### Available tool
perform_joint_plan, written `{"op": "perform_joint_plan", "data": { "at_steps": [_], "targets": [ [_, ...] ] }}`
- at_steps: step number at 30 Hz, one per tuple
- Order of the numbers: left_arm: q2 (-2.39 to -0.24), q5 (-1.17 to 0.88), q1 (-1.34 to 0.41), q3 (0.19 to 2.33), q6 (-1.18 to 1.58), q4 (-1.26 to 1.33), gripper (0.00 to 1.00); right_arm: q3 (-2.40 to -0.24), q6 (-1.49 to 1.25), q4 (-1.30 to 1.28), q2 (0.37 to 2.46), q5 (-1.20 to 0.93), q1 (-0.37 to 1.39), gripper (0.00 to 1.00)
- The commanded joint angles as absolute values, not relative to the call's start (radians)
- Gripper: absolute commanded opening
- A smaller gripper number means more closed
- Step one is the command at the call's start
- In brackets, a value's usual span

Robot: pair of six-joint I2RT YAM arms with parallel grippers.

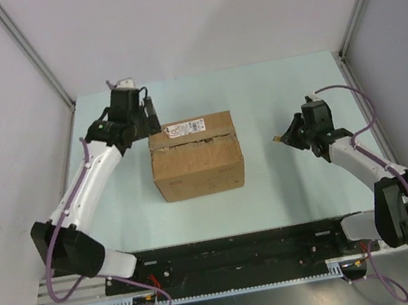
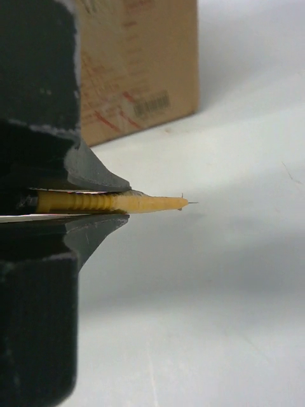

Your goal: Unpack the express box

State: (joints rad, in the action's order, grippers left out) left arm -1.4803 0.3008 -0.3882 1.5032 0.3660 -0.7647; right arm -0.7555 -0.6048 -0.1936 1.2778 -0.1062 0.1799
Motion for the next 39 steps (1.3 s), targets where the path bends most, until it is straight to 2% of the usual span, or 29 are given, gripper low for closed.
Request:
{"op": "perform_joint_plan", "data": {
  "at_steps": [1, 2, 3, 6, 9, 15, 19, 21, 23, 25, 26, 27, 30, 33, 39],
  "targets": [
    [-1.358, 0.209, -0.324, 1.367, 0.414, -0.681, 0.77, -0.764, -0.546, -0.138, 1.275, 0.073, 0.17, 0.23],
    [-1.344, 0.198, -0.31, 1.35, 0.414, -0.675, 0.77, -0.764, -0.529, -0.15, 1.275, 0.109, 0.17, 0.31],
    [-1.324, 0.193, -0.289, 1.335, 0.416, -0.67, 0.78, -0.765, -0.514, -0.162, 1.273, 0.162, 0.17, 0.52],
    [-1.31, 0.167, -0.256, 1.299, 0.416, -0.657, 0.77, -0.765, -0.482, -0.202, 1.261, 0.234, 0.169, 0.75],
    [-1.308, 0.156, -0.238, 1.29, 0.414, -0.65, 0.77, -0.764, -0.469, -0.224, 1.249, 0.259, 0.17, 0.82],
    [-1.298, 0.141, -0.218, 1.299, 0.414, -0.646, 0.78, -0.765, -0.474, -0.25, 1.187, 0.27, 0.17, 0.84],
    [-1.249, 0.132, -0.215, 1.266, 0.423, -0.647, 0.77, -0.764, -0.462, -0.215, 1.158, 0.163, 0.169, 0.84],
    [-1.197, 0.129, -0.215, 1.217, 0.439, -0.649, 0.74, -0.765, -0.465, -0.192, 1.154, 0.083, 0.169, 0.78],
    [-1.148, 0.132, -0.215, 1.175, 0.451, -0.649, 0.67, -0.767, -0.477, -0.144, 1.16, 0.02, 0.169, 0.7],
    [-1.073, 0.126, -0.213, 1.115, 0.456, -0.649, 0.61, -0.778, -0.5, -0.146, 1.186, 0.034, 0.17, 0.56],
    [-1.049, 0.123, -0.213, 1.097, 0.456, -0.649, 0.59, -0.785, -0.509, -0.158, 1.201, 0.06, 0.169, 0.5],
    [-1.001, 0.121, -0.213, 1.066, 0.457, -0.65, 0.58, -0.79, -0.512, -0.173, 1.238, 0.064, 0.167, 0.39],
    [-0.95, 0.077, -0.215, 1.039, 0.437, -0.65, 0.56, -0.814, -0.508, -0.199, 1.305, 0.058, 0.167, 0.2],
    [-0.899, -0.044, -0.213, 1.032, 0.394, -0.65, 0.54, -0.824, -0.521, -0.215, 1.389, 0.075, 0.167, 0.17],
    [-0.827, -0.08, -0.213, 0.97, 0.42, -0.652, 0.46, -0.844, -0.515, -0.213, 1.48, 0.095, 0.167, 0.11]
  ]
}}
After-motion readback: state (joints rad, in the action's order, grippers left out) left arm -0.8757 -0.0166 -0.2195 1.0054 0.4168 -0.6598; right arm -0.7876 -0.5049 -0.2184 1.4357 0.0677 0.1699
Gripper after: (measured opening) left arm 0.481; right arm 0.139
